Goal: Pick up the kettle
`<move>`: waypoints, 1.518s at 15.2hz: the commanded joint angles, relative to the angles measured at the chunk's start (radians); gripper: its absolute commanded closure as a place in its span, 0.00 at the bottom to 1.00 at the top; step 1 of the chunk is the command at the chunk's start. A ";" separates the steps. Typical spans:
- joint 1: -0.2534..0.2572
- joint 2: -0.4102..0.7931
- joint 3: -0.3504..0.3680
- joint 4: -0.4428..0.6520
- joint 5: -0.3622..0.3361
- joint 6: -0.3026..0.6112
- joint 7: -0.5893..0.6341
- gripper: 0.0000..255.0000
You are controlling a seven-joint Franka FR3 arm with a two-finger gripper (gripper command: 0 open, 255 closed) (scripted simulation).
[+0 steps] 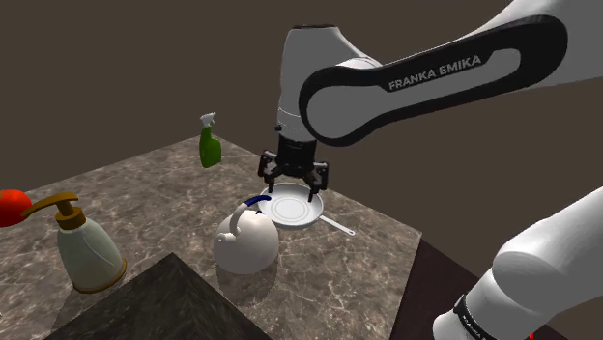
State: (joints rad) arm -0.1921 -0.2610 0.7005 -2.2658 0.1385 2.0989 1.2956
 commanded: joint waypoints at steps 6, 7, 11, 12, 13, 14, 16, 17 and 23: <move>-0.035 0.408 0.117 0.245 -0.366 0.035 0.517 0.00; -0.012 0.464 0.104 0.287 -0.416 0.025 0.581 0.00; 0.082 0.631 0.036 0.441 -0.543 -0.020 0.753 0.00; 0.086 0.637 0.031 0.436 -0.548 -0.010 0.757 0.00; 0.089 0.643 0.027 0.430 -0.554 0.000 0.762 0.00; 0.091 0.650 0.024 0.425 -0.560 0.010 0.767 0.00; 0.096 0.664 0.016 0.415 -0.574 0.030 0.777 0.00; 0.099 0.671 0.013 0.410 -0.581 0.040 0.782 0.00; 0.102 0.681 0.007 0.401 -0.591 0.056 0.790 1.00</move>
State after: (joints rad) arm -0.0902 0.4195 0.7078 -1.8644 -0.4523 2.1546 2.0855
